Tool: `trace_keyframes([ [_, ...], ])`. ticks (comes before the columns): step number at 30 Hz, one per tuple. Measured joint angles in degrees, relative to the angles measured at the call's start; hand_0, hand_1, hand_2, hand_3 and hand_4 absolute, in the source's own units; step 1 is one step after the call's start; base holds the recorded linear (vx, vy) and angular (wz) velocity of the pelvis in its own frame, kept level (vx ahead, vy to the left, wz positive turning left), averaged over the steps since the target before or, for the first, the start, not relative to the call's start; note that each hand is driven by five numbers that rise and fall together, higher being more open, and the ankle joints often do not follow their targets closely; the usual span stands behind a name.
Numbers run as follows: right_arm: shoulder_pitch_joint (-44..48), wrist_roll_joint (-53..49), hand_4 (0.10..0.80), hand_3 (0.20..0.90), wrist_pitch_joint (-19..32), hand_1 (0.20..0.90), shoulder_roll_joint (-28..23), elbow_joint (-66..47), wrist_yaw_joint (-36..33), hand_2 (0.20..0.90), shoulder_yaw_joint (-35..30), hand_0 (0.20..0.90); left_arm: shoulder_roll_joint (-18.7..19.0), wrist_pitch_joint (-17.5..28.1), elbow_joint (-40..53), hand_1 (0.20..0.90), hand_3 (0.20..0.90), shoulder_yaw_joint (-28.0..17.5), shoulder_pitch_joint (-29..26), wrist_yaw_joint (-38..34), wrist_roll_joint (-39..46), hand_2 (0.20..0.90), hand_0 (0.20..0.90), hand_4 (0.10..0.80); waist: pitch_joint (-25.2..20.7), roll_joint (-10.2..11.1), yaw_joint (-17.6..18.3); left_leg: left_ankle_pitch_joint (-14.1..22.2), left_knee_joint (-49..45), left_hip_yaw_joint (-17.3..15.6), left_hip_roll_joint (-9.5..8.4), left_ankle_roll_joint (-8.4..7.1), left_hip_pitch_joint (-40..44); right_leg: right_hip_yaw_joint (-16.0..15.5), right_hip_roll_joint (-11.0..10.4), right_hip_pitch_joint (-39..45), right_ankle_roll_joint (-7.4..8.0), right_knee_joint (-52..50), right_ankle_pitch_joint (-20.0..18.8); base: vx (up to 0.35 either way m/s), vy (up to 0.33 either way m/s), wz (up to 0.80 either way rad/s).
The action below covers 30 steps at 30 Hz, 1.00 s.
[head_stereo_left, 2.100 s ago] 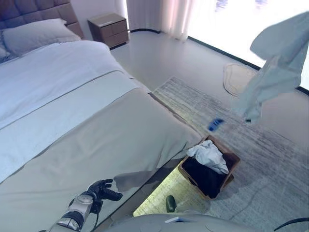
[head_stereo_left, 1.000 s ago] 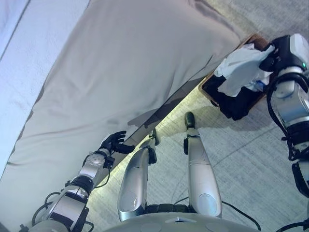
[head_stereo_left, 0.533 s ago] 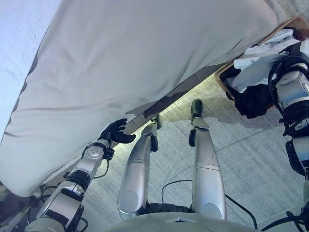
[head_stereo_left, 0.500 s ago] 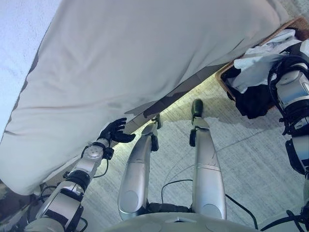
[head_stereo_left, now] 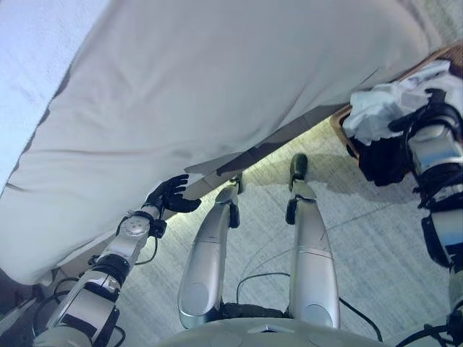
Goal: Pick up the clothes from the bed and place them into the basket
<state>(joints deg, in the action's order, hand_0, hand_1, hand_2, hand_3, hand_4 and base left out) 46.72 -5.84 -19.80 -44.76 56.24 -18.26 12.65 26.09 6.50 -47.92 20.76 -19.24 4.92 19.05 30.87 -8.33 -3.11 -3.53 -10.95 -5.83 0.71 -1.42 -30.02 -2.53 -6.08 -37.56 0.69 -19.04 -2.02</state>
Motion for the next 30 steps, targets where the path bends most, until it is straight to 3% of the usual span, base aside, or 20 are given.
trace_keyframes([
  [6, -13.16, -3.51, 0.8, 0.9, 5.16, 0.9, 3.94, 0.11, -0.31, 0.9, -5.64, 0.9, -0.72, -1.6, -3.25, 0.9, 0.9, -1.46, 0.47, 1.55, -0.83, 0.9, 0.9, 0.8, -0.13, 0.47, 1.94, -2.01, 9.64, 0.58, 0.13, 0.88, 15.14, -1.64, 0.33, 16.24, 1.37, 10.39, -2.03, 0.121, 0.125, 0.03],
  [11, -20.7, -3.03, 0.8, 0.9, 7.52, 0.9, 6.42, 0.49, -0.06, 0.9, -10.11, 0.9, -1.41, -3.12, -5.13, 0.9, 0.9, -5.88, 3.3, 2.25, -2.46, 0.9, 0.9, 0.8, -1.57, 2.82, 2.6, -3.06, 14.71, 0.34, 0.32, 0.78, 23.35, -1.99, 1.01, 25.82, 2.43, 18.37, -4.28, 0.196, 0.148, -0.03],
  [17, -34.31, -1.43, 0.8, 0.9, 12.07, 0.9, 16.46, 3.43, 3.02, 0.9, -12.99, 0.9, -2.5, -4.18, -13.03, 0.9, 0.9, -8.21, 12.81, 3.49, -8.1, 0.9, 0.9, 0.8, -17.15, 11.08, 3.34, -0.64, 16.04, 0.26, 0.79, 0.25, 30.0, -2.7, 1.92, 34.54, 2.65, 24.3, -4.92, 0.229, 0.198, -0.01],
  [21, -39.65, -0.92, 0.8, 0.9, 14.64, 0.9, 23.98, 6.15, 6.52, 0.9, -12.1, 0.9, -4.54, -4.79, -17.68, 0.9, 0.9, -8.16, 14.67, 5.73, -11.78, 0.9, 0.9, 0.8, -22.98, 13.57, 3.19, 0.81, 16.06, 0.39, 1.16, 0.34, 33.79, -3.04, 2.3, 38.39, 2.46, 24.31, -4.27, 0.107, 0.114, 0.02],
  [24, -40.7, -0.85, 0.8, 0.9, 17.04, 0.9, 28.85, 9.3, 9.87, 0.9, -10.05, 0.9, -6.32, -5.12, -20.34, 0.9, 0.9, -8.07, 14.19, 7.79, -13.6, 0.9, 0.9, 0.8, -25.04, 13.16, 3.38, 1.4, 16.25, 0.61, 0.2, 1.14, 34.92, -3.13, 1.26, 39.64, 2.58, 24.31, -3.41, 0.064, 0.116, 0.05],
  [30, -44.05, 0.24, 0.8, 0.9, 18.56, 0.9, 32.26, 14.27, 14.14, 0.9, -7.24, 0.9, -9.3, -5.28, -22.92, 0.9, 0.9, -8.13, 16.51, 8.44, -14.24, 0.9, 0.9, 0.8, -28.52, 9.61, 3.2, 2.08, 16.36, 1.15, -0.99, 1.31, 36.02, -4.04, -0.28, 41.22, 3.61, 24.33, -2.08, 0.028, 0.051, 0.1],
])
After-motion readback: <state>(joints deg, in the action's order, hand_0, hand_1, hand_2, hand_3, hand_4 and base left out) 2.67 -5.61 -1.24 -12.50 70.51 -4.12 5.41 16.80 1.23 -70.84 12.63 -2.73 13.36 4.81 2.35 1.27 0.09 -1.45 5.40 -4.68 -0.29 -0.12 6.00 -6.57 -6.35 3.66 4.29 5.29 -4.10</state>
